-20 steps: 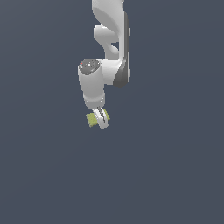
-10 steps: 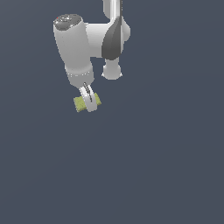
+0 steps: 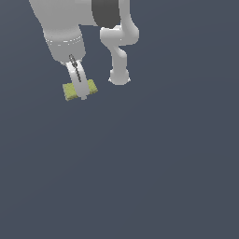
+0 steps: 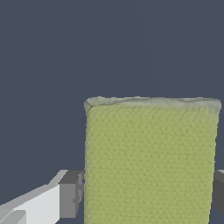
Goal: Pick up the object and move it to a goal position.
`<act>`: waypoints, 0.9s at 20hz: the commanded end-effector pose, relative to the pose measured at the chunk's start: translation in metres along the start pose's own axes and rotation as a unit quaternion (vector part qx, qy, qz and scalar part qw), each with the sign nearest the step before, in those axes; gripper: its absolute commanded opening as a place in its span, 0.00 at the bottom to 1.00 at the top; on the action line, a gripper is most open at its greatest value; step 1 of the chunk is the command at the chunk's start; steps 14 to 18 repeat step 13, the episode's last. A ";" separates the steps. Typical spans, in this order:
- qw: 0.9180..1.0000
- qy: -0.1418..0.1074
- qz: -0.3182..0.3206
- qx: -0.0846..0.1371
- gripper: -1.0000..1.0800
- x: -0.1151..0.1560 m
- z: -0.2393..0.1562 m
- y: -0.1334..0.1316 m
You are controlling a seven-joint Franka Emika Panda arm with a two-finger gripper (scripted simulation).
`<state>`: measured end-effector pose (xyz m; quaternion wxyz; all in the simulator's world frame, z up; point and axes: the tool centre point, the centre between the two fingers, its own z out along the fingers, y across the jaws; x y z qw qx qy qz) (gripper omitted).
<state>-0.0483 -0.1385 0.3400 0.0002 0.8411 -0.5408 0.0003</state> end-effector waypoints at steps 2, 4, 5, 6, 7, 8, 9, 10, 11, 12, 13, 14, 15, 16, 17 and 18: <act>1.000 0.000 -0.001 0.000 0.00 0.006 -0.024 0.002; 1.000 0.000 -0.001 0.000 0.00 0.009 -0.034 0.003; 1.000 0.000 -0.001 0.000 0.00 0.010 -0.038 0.004; 1.000 0.000 -0.001 0.000 0.00 0.011 -0.042 0.004; 1.000 0.000 -0.001 0.000 0.00 0.012 -0.045 0.004; 1.000 0.000 -0.001 0.000 0.00 0.013 -0.048 0.004; 1.000 0.000 -0.001 0.000 0.00 0.014 -0.050 0.004; 1.000 0.000 -0.002 0.000 0.00 0.014 -0.052 0.004; 1.000 0.000 -0.002 0.000 0.00 0.014 -0.053 0.004; 1.000 0.000 -0.002 0.000 0.00 0.015 -0.054 0.004; 1.000 0.000 -0.002 0.000 0.00 0.015 -0.054 0.004; 1.000 0.000 -0.002 0.000 0.00 0.015 -0.054 0.004; 1.000 0.000 -0.002 0.000 0.00 0.015 -0.054 0.004; 1.000 0.000 -0.002 0.000 0.00 0.015 -0.054 0.004; 1.000 0.000 -0.002 0.000 0.00 0.015 -0.054 0.004; 1.000 0.000 -0.002 0.000 0.00 0.015 -0.054 0.004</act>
